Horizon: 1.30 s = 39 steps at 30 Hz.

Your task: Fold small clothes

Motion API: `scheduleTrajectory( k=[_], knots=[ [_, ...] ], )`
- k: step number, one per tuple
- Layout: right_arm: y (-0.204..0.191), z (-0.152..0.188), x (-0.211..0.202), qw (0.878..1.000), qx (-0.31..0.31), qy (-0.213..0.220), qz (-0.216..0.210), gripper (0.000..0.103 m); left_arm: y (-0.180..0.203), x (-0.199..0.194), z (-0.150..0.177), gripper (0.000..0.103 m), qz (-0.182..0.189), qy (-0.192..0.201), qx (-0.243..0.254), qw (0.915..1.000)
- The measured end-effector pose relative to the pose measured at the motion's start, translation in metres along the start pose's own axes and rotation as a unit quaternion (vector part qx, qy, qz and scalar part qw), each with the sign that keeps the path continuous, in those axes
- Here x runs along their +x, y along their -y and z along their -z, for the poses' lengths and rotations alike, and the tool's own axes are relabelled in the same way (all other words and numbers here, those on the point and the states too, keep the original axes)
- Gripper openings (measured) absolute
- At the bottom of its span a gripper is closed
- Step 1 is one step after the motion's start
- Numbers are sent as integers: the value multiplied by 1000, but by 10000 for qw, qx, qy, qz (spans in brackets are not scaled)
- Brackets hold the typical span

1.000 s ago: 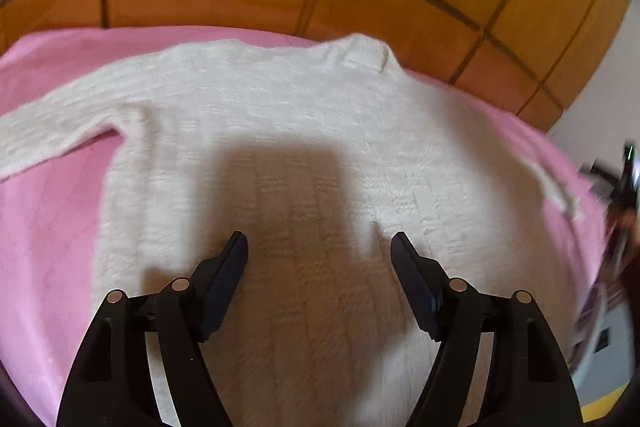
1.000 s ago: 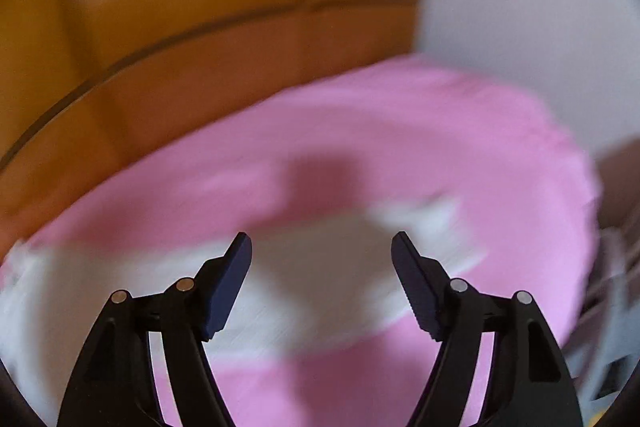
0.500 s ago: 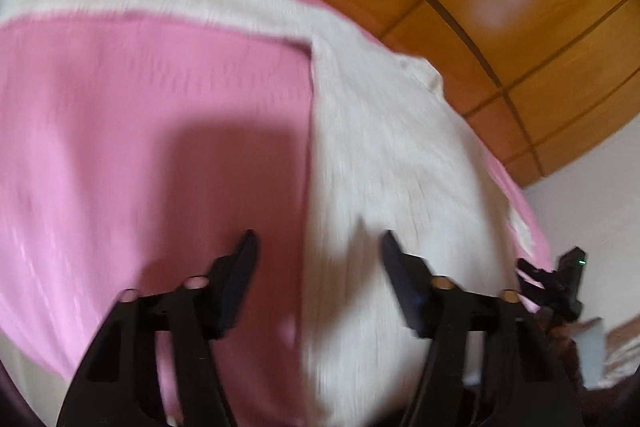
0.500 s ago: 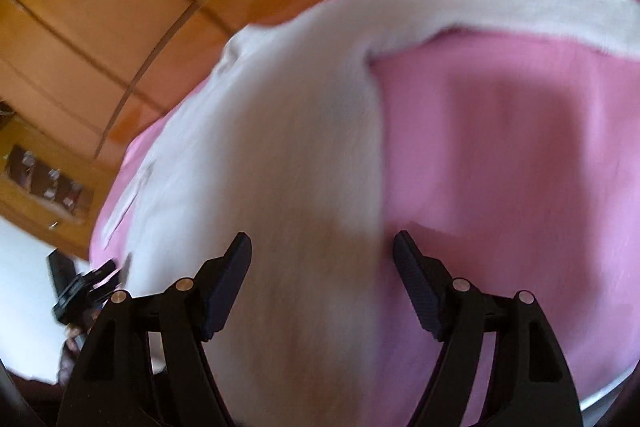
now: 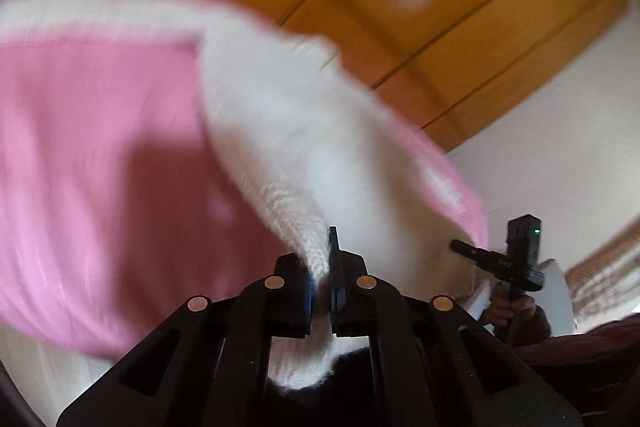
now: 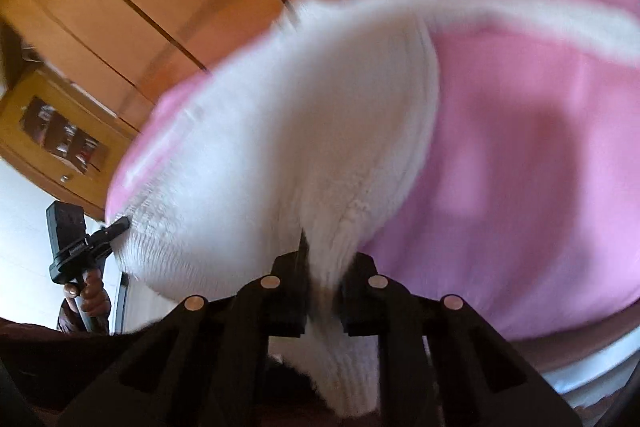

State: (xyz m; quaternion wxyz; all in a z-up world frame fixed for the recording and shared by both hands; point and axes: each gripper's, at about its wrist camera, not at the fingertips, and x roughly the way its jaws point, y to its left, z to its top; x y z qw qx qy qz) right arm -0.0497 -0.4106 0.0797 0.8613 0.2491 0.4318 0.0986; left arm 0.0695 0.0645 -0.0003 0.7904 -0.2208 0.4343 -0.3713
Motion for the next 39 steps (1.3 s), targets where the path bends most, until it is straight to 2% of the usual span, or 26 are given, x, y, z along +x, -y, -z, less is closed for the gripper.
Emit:
scheduleTrajectory(
  k=[3, 5, 9, 10, 12, 14, 15, 16, 17, 18, 20, 22, 23, 26, 28, 29, 32, 34, 37, 39],
  knots=[
    [-14, -9, -37, 9986, -146, 477, -173, 10, 29, -28, -15, 4, 395, 264, 259, 9985],
    [-7, -3, -36, 9992, -80, 387, -77, 10, 27, -28, -12, 4, 473, 168, 148, 9986],
    [29, 23, 10, 9982, 429, -239, 332, 9, -17, 1, 17, 4, -151, -490, -359, 9980],
    [41, 28, 17, 9971, 543, -373, 388, 9, -31, 14, 27, 4, -609, -717, -455, 9945],
    [50, 41, 37, 9943, 562, -647, 638, 9, -52, 27, 38, 5, -919, -1028, -735, 9877],
    [50, 45, 46, 9929, 508, -753, 766, 9, -49, 31, 40, 5, -1391, -1067, -532, 9831],
    [53, 45, 50, 9924, 544, -785, 779, 10, -47, 31, 39, 5, -1444, -1088, -455, 9825],
    [55, 43, 51, 9924, 583, -800, 734, 11, -43, 29, 33, 9, -1462, -1042, -409, 9829],
    [56, 42, 50, 9926, 602, -776, 719, 15, -39, 27, 26, 21, -1554, -904, -329, 9832],
    [64, 36, 46, 9929, 642, -696, 722, 18, -35, 25, 21, 27, -1630, -789, -236, 9832],
    [73, 28, 39, 9926, 823, -484, 755, 36, -20, 24, 9, 27, -1572, -491, 13, 9863],
    [90, 12, 31, 9900, 1077, -192, 888, 41, -9, 34, -10, 35, -1542, -242, 290, 9873],
    [96, 5, 29, 9880, 1200, -40, 974, 44, -3, 44, -17, 43, -1507, -200, 431, 9874],
    [138, -16, 11, 9716, 1936, 623, 1211, 56, 0, 77, -32, 43, -1618, -165, 600, 9849],
    [182, -34, 2, 9504, 2593, 1077, 1337, 58, -3, 92, -38, 43, -1834, -94, 587, 9812],
    [194, -38, 0, 9444, 2742, 1181, 1378, 59, -5, 98, -43, 43, -1910, -100, 552, 9800],
    [243, -60, -3, 9159, 3288, 1612, 1642, 58, -4, 121, -47, 61, -2137, -167, 562, 9751],
    [273, -78, -3, 8961, 3615, 1874, 1769, 56, -2, 131, -49, 61, -2268, -208, 671, 9714],
    [298, -106, -2, 8775, 3821, 2063, 2033, 53, -4, 134, -49, 61, -2476, -209, 819, 9652],
    [313, -125, 3, 8675, 3927, 2061, 2254, 47, -10, 134, -50, 61, -2531, -231, 786, 9640]
  ],
)
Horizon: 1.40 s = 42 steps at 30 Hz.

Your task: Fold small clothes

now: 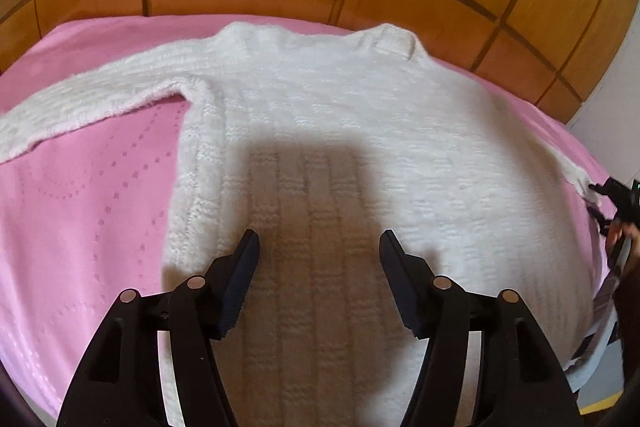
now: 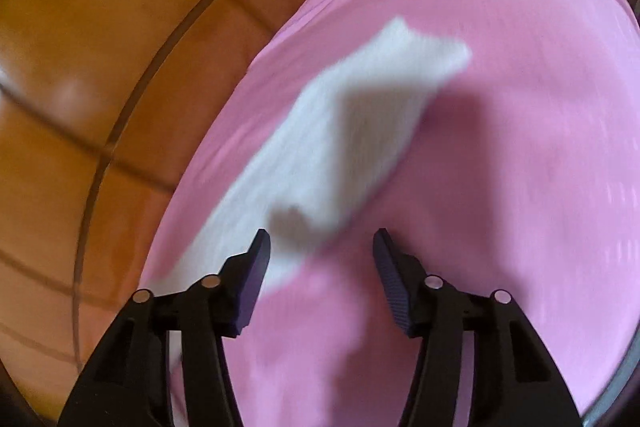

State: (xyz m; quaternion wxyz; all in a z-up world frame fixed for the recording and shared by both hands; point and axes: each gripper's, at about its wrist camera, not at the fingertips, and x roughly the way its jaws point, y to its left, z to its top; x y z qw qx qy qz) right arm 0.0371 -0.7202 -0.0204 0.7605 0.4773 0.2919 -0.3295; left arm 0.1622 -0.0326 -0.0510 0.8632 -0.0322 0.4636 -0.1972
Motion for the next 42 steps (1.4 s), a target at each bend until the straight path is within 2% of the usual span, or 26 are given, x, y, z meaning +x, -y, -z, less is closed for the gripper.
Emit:
scheduleTrajectory(
  k=[1, 2, 3, 5, 6, 8, 11, 13, 15, 19, 22, 25, 28, 31, 33, 34, 35, 36, 37, 39, 42],
  knots=[
    [-4, -5, 6, 9999, -31, -4, 100, 39, -3, 2, 0, 61, -41, -6, -37, 10000],
    [-9, -9, 13, 9996, -126, -20, 259, 19, -5, 4, 0, 61, -78, -7, -59, 10000],
    [-5, -24, 11, 9979, -375, -9, 536, 6, -4, 7, -2, 61, -88, -19, -63, 9999],
    [-15, -34, 6, 9919, -853, 330, 882, 5, -3, 7, -3, 61, -128, -48, -15, 9999],
    [-14, -38, 7, 9890, -903, 420, 1091, 5, -3, 7, -3, 61, -150, -63, 21, 9999],
    [7, -47, 15, 9882, -617, 262, 1377, 5, -5, 9, -3, 62, -150, -54, -22, 9999],
    [0, -44, 22, 9823, -886, 283, 1625, 5, -5, 12, -5, 64, -176, -30, -12, 9998],
    [-12, -39, 14, 9854, -933, 313, 1390, 5, -5, 13, -7, 65, -168, -36, 11, 9999],
    [-38, -30, 2, 9861, -1262, 399, 1004, 5, -5, 12, -9, 65, -106, -31, -27, 9999],
    [-102, -3, -12, 9772, -2074, 325, 322, 5, -9, 8, -13, 68, 109, -10, -172, 9998],
    [-158, 36, -16, 9623, -2712, 106, -197, 5, -9, 4, -15, 68, 186, 38, -253, 9995],
    [-212, 89, -16, 9402, -3321, -241, -714, 5, -10, -1, -17, 68, 262, 122, -261, 9992],
    [-257, 154, -12, 9152, -3787, -655, -1209, 5, -11, -4, -19, 68, 337, 194, -255, 9989],
    [-292, 225, -6, 8860, -4271, -1017, -1491, 5, -11, -5, -22, 68, 446, 212, -296, 9983],
    [-307, 272, -4, 8667, -4537, -1262, -1642, 9, -13, -7, -24, 68, 570, 234, -370, 9974],
    [-312, 287, -3, 8606, -4594, -1353, -1731, 17, -14, -7, -24, 68, 623, 244, -402, 9969],
    [-314, 298, -4, 8596, -4554, -1423, -1831, 40, -15, -8, -25, 68, 683, 251, -442, 9964],
    [-310, 299, -3, 8620, -4488, -1417, -1883, 49, -15, -8, -26, 68, 730, 252, -476, 9959],
    [-306, 302, -6, 8657, -4405, -1404, -1919, 55, -17, -9, -28, 68, 807, 255, -515, 9951],
    [-296, 299, -12, 8691, -4324, -1410, -1945, 57, -18, -10, -33, 68, 948, 282, -557, 9935],
    [-269, 290, -25, 8740, -4299, -1299, -1853, 68, -15, -6, -42, 65, 1189, 300, -656, 9903]
  ],
)
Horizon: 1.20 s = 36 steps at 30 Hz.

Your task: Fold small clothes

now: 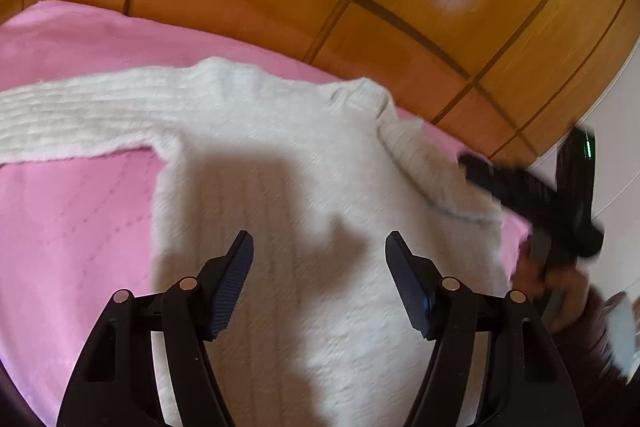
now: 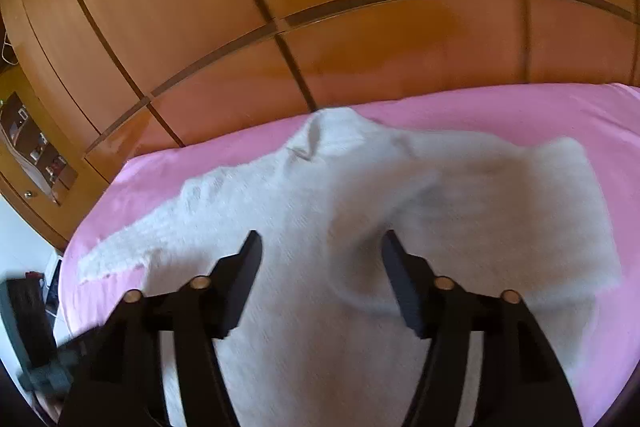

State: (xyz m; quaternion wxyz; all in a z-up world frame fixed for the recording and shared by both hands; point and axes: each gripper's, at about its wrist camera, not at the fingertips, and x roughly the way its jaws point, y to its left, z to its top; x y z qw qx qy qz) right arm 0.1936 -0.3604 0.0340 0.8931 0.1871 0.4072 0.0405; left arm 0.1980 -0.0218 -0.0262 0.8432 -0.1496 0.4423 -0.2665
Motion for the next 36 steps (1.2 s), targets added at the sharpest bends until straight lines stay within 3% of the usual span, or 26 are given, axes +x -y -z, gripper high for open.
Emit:
scheduleTrajectory(
  k=[4, 8, 12, 15, 18, 19, 20, 21, 24, 26, 29, 31, 32, 33, 34, 36],
  knots=[
    [35, 26, -36, 9995, 241, -83, 208, 74, 17, 20, -17, 64, 330, -110, -89, 9994],
    [68, 57, -60, 9975, 631, -124, 294, 79, 63, 47, -33, 64, 261, -135, 351, 9990],
    [75, 80, -71, 9967, 800, -98, 127, 84, 131, 81, -35, 66, -125, -192, 1294, 9913],
    [69, 89, -72, 9969, 778, -61, 40, 88, 162, 115, -33, 71, -407, -400, 1675, 9842],
    [64, 94, -72, 9975, 699, -32, -28, 90, 179, 153, -35, 71, -946, -518, 1906, 9757],
    [65, 94, -74, 9975, 706, -26, -63, 91, 179, 169, -36, 71, -1281, -597, 1954, 9705],
    [66, 94, -75, 9971, 747, -20, -121, 93, 174, 177, -38, 69, -1478, -625, 1910, 9684],
    [68, 94, -76, 9969, 771, -18, -141, 93, 169, 180, -41, 47, -1581, -619, 1778, 9693],
    [77, 95, -81, 9963, 856, 33, -70, 94, 133, 167, -57, 8, -1141, -504, 737, 9895],
    [84, 94, -83, 9955, 946, 73, -74, 94, 106, 146, -68, 6, -686, -278, 81, 9972],
    [88, 89, -87, 9949, 989, 189, 37, 94, 75, 123, -74, 6, -287, -126, -368, 9988],
    [87, 84, -86, 9946, 1009, 224, 84, 94, 56, 118, -71, 7, -74, -271, -576, 9979],
    [86, 81, -85, 9946, 1004, 240, 102, 94, 49, 117, -70, 12, -42, -328, -695, 9970],
    [84, 76, -85, 9947, 987, 277, 122, 94, 43, 116, -67, 32, -28, -384, -781, 9962],
    [82, 72, -85, 9948, 964, 316, 120, 94, 35, 110, -62, 41, -5, -368, -943, 9949],
    [78, 62, -86, 9951, 883, 423, 139, 94, 19, 104, -59, 46, 135, -289, -1267, 9914]
  ],
)
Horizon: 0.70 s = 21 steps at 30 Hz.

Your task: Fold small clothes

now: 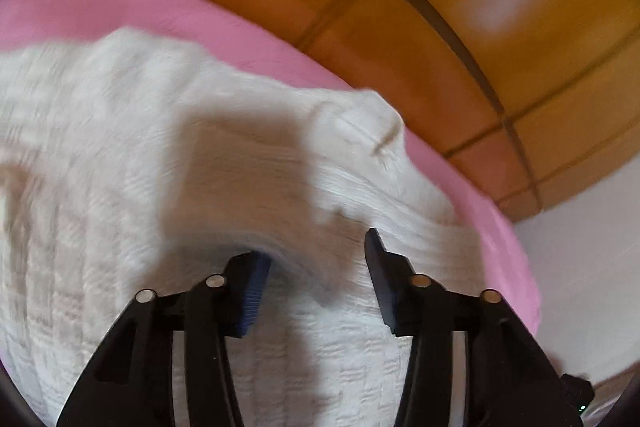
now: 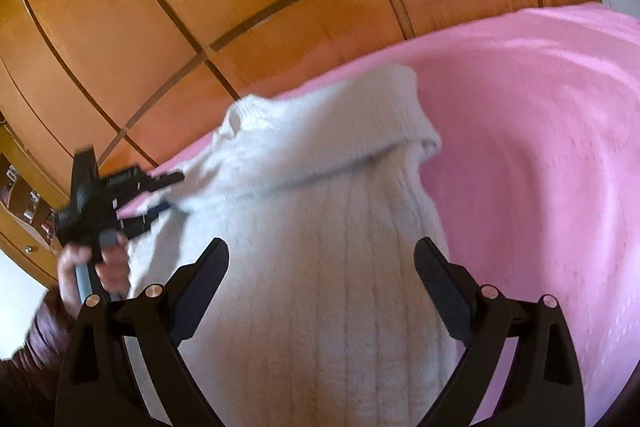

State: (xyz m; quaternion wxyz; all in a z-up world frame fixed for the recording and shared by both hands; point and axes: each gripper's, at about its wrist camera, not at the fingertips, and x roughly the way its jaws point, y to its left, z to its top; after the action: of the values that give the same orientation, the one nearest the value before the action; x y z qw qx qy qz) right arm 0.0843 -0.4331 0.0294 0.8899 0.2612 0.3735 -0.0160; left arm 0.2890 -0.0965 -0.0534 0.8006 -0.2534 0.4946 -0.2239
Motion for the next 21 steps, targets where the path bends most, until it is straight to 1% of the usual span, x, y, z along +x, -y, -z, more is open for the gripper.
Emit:
scheduleTrajectory(
  k=[2, 4, 5, 6, 8, 10, 12, 13, 14, 15, 16, 17, 18, 19, 20, 21],
  knots=[
    [-7, -11, 3, 9999, -82, 92, 3, 94, -15, -6, 4, 46, 209, -29, -360, 9991],
    [-17, -25, 15, 9998, -137, 144, 54, 94, -26, -6, -1, 45, 322, -54, -587, 9977],
    [-22, -32, 23, 9997, -179, 150, 99, 94, -28, -5, -3, 28, 331, -81, -613, 9975],
    [-25, -37, 29, 9996, -207, 150, 143, 94, -29, -6, -5, 5, 260, -95, -578, 9979],
    [-34, -47, 43, 9994, -286, 127, 175, 94, -28, -7, -7, 6, 190, -43, -442, 9988],
    [-44, -49, 51, 9991, -383, 77, 131, 94, -23, -18, -8, 5, 149, 183, -138, 9996],
    [-52, -48, 68, 9984, -499, -87, 248, 94, -22, -24, -11, 5, 152, 306, -29, 9994],
    [-54, -45, 76, 9981, -519, -149, 290, 94, -22, -23, -11, 5, 54, 276, 63, 9996],
    [-55, -42, 85, 9978, -527, -251, 310, 94, -23, -20, -12, 6, -158, 232, 183, 9994],
    [-56, -37, 96, 9970, -550, -412, 346, 94, -24, -17, -10, 11, -515, 192, 292, 9981],
    [-57, -31, 105, 9958, -598, -514, 456, 94, -29, -14, -8, 18, -730, 142, 309, 9968],
    [-58, -25, 113, 9943, -685, -545, 608, 95, -35, -13, -6, 35, -883, 108, 260, 9957],
    [-61, -17, 118, 9917, -882, -479, 797, 95, -43, -16, -4, 38, -869, 169, 132, 9960],
    [-65, -12, 120, 9894, -1049, -408, 915, 97, -50, -22, -3, 38, -791, 212, 81, 9966],
    [-69, -8, 122, 9867, -1202, -378, 1024, 100, -55, -29, -1, 38, -796, 264, 67, 9965],
    [-74, -4, 125, 9827, -1374, -389, 1178, 101, -59, -34, -1, 38, -831, 311, 78, 9960]
  ],
)
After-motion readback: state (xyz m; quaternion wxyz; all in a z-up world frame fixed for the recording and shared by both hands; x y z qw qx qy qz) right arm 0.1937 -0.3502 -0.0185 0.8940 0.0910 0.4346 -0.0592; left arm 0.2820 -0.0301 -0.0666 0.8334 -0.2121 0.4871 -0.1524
